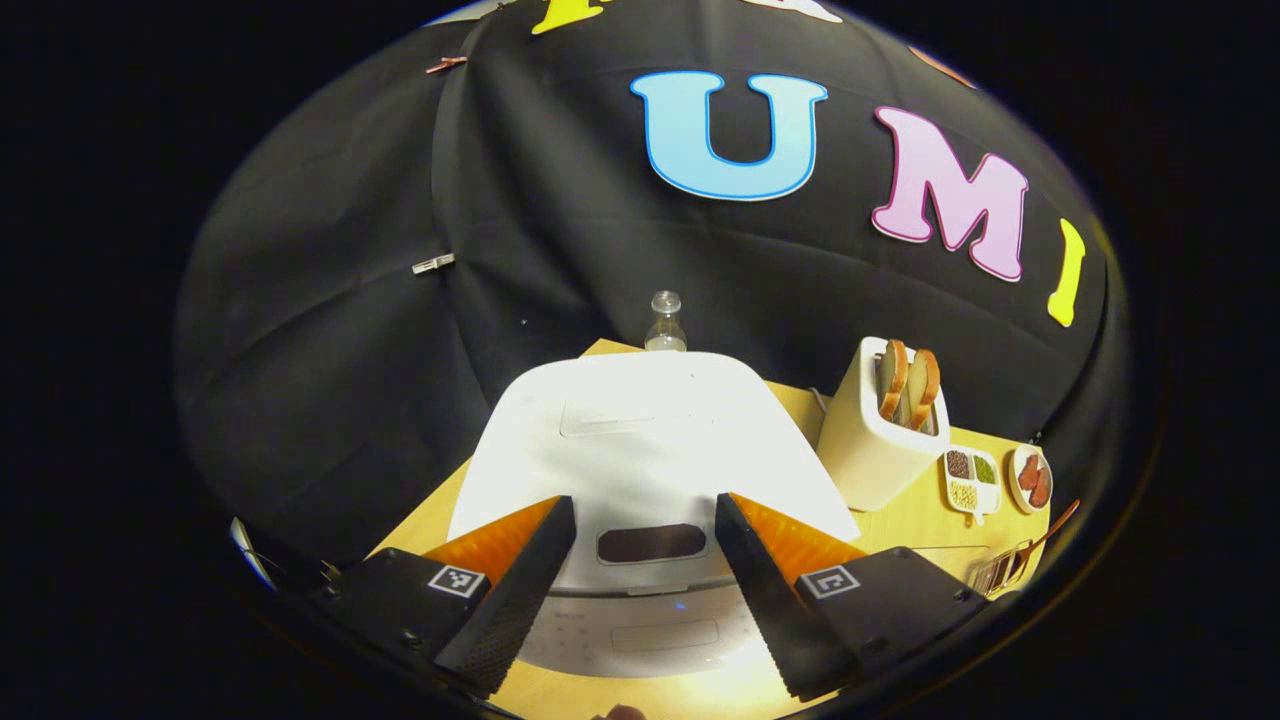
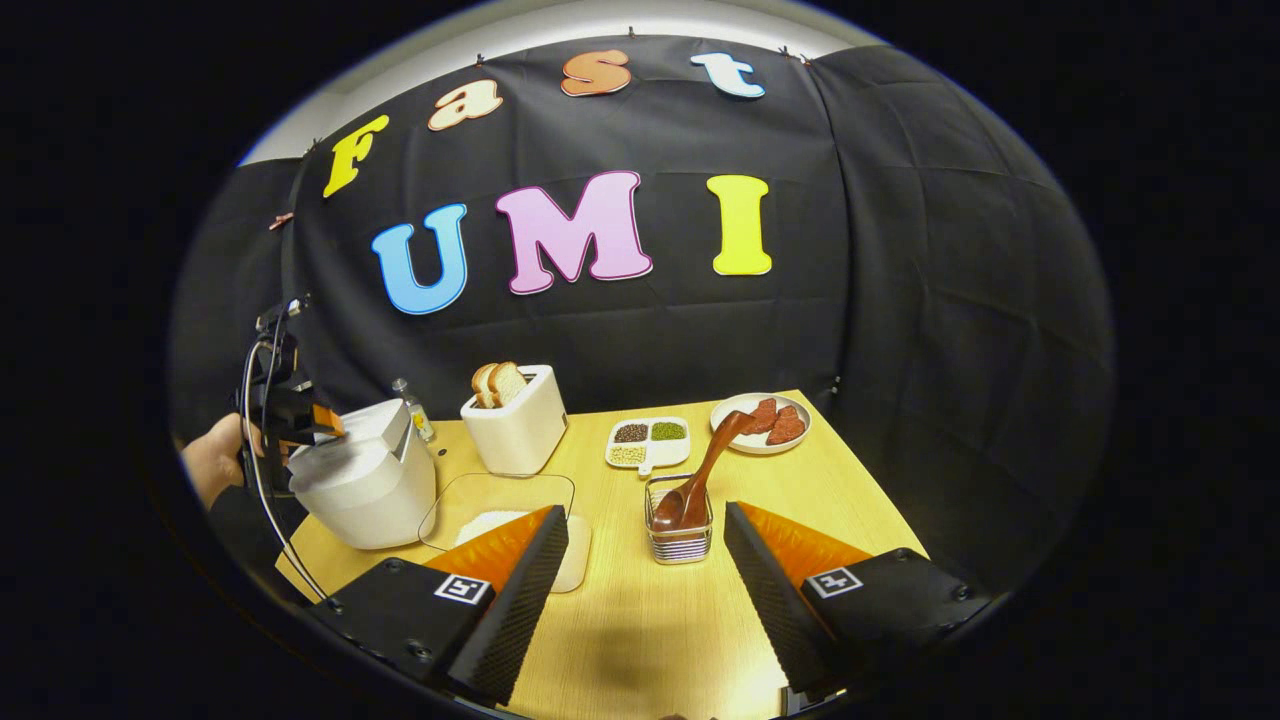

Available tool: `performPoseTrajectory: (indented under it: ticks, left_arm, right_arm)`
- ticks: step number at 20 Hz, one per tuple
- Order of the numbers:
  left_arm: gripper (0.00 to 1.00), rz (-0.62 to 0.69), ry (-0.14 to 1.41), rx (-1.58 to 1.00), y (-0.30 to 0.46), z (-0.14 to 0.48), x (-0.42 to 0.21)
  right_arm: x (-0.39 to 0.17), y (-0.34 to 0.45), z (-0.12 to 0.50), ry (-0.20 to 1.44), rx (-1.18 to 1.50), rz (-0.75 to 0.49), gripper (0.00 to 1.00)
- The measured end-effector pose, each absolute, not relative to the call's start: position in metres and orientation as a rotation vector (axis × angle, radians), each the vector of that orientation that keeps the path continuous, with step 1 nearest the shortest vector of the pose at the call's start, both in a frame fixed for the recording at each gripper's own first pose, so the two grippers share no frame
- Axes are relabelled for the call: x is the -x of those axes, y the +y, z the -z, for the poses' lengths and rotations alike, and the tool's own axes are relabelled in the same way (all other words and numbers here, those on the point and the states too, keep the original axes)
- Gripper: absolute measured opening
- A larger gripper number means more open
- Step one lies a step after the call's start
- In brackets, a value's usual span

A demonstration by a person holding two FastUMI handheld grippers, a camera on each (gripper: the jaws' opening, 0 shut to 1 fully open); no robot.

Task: Close the left gripper, press the button to open the rice cooker; take a wooden spoon from the chopstick holder with the right hand, scoop a spoonful of rice and pour it into the rice cooker, then put the wooden spoon back into the chopstick holder.

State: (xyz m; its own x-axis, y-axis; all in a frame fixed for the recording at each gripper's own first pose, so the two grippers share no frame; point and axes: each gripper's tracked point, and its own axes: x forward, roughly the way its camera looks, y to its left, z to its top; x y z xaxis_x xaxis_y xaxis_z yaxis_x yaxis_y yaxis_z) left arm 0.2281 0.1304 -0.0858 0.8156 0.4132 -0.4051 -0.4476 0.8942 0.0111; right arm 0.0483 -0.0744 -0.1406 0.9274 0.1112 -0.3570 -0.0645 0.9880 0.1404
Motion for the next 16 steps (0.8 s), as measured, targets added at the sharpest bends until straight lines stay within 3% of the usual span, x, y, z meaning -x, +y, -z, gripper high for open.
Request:
performPoseTrajectory:
  ticks: [11, 16]
  left_arm:
    - [0.99, -0.416, 0.391, 0.082, 0.123, 0.087, -0.226]
    - [0.96, -0.381, 0.219, 0.103, 0.074, 0.038, -0.187]
  right_arm:
    - [-0.058, -0.098, 0.142, 0.357, -0.133, -0.098, 0.99]
    - [-0.082, -0.111, 0.121, 0.302, -0.135, -0.132, 0.99]
